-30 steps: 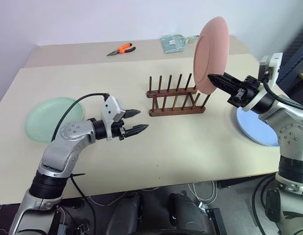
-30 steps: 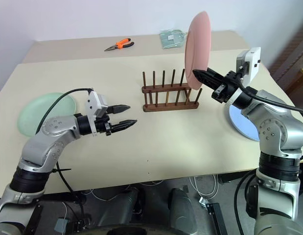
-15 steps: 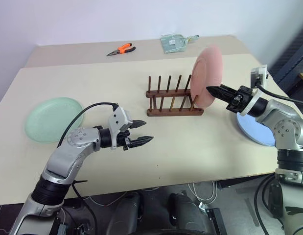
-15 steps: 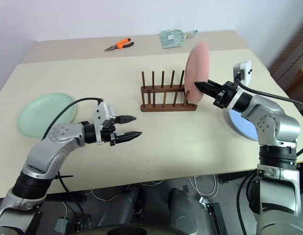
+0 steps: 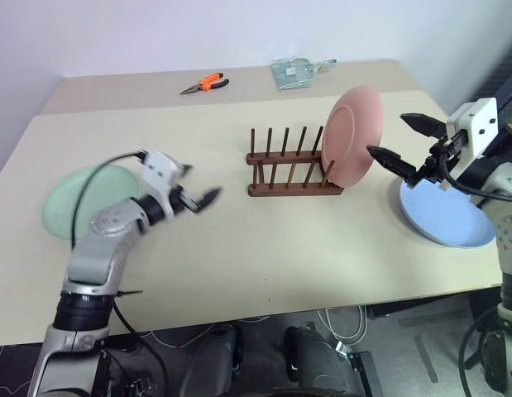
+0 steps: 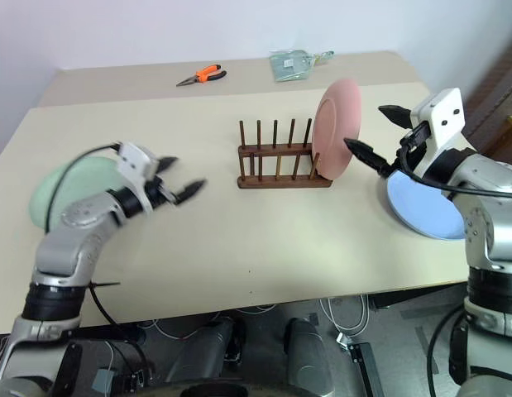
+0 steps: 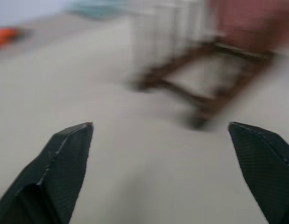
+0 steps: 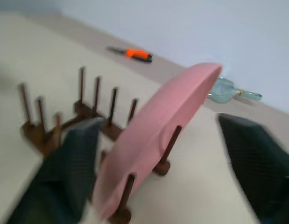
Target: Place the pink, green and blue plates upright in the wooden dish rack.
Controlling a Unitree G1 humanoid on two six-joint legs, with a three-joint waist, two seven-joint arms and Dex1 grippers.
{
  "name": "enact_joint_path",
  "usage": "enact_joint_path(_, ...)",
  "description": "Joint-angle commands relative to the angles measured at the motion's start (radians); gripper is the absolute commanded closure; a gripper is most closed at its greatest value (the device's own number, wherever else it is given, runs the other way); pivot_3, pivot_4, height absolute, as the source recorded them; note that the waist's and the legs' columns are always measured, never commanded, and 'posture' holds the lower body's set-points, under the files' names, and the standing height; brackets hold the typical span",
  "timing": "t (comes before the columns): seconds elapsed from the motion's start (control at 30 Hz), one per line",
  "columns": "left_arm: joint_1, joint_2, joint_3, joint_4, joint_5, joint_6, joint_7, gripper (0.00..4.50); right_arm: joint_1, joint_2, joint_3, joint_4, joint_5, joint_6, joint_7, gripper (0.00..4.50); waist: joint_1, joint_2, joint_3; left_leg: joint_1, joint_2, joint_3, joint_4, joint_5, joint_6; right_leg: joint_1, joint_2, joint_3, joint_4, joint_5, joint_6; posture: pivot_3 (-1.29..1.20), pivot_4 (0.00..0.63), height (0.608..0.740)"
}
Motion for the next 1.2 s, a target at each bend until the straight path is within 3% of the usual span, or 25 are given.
enact_joint_path(0.03,-0.015,-0.001,0.163,0.007,-0.013,0.009,0.132,0.0,0.035,-0.022,0.034,-0.205,0.061,0.07,0.012,0.04,-0.002,0.0,0.0,0.0,0.0,0.0,0.0,0.0,0.0,0.0,0.0,0.0,0.0,0.001,0.002,0.0,0.15,0.719)
enact_joint_path(0.17,-0.049,-0.01,0.308,0.068,0.045,0.037,0.375,0.0,0.048,-0.014,0.2,-0.331,0.008,0.08,0.028,0.04,0.003,0.0,0.0,0.0,0.0,0.0,0.0,0.0,0.0,-0.001,0.0,0.0,0.0,0.001,0.003,0.0,0.15,0.719)
enact_joint_path(0.33,-0.054,0.001,0.447,0.104,0.149,0.157,0.67,0.0,0.021,0.059,0.397,-0.336,-0.088,0.04,0.016,0.04,0.006,-0.004,0.0,0.0,0.0,0.0,0.001,-0.001,-0.002,0.0,0.0,0.0,0.0,0.002,0.003,0.0,0.15,0.719)
enact_joint_path(0.47,-0.031,-0.077,0.547,-0.014,0.086,0.281,0.747,0.0,-0.016,0.1,0.46,-0.281,-0.143,0.005,0.024,0.04,0.006,-0.006,0.0,0.0,-0.001,0.0,0.001,-0.002,-0.003,0.0,0.0,-0.001,0.0,0.002,0.004,0.0,0.15,0.719)
enact_joint_path(0.67,-0.022,-0.299,0.756,-0.134,-0.09,0.465,0.846,0.0,-0.053,0.132,0.477,-0.214,-0.176,-0.042,0.047,0.04,0.01,-0.009,-0.001,0.0,-0.001,-0.001,0.002,-0.002,-0.003,0.001,0.0,-0.002,0.0,0.002,0.004,0.0,0.15,0.719)
enact_joint_path(0.77,-0.053,-0.392,0.867,-0.154,-0.187,0.481,0.924,0.79,-0.053,0.136,0.478,-0.198,-0.19,-0.057,0.05,0.0,0.005,-0.011,-0.001,0.001,-0.001,-0.001,0.002,-0.001,-0.004,0.001,0.001,-0.002,0.001,0.002,0.004,0.0,0.15,0.719)
enact_joint_path(0.93,-0.072,-0.398,0.849,-0.142,-0.237,0.484,0.935,3.24,-0.046,0.146,0.477,-0.205,-0.209,-0.059,0.038,0.0,0.009,-0.011,-0.001,0.001,-0.001,-0.001,0.002,-0.001,-0.005,0.001,0.001,-0.003,0.002,0.002,0.004,0.0,0.15,0.719)
enact_joint_path(1.0,-0.072,-0.355,0.737,-0.159,-0.246,0.449,0.821,4.24,-0.046,0.146,0.466,-0.216,-0.189,-0.024,0.042,0.0,0.013,-0.013,-0.001,0.001,-0.002,-0.001,0.002,-0.001,-0.005,0.002,0.001,-0.003,0.002,0.002,0.004,0.0,0.15,0.719)
enact_joint_path(1.2,-0.125,-0.27,0.466,-0.223,-0.218,0.277,0.584,4.38,-0.056,0.157,0.495,-0.265,-0.216,-0.007,0.024,0.0,0.03,-0.015,0.0,0.0,-0.002,-0.002,0.002,-0.001,-0.005,0.002,0.001,-0.003,0.0,0.002,0.003,0.0,0.15,0.719)
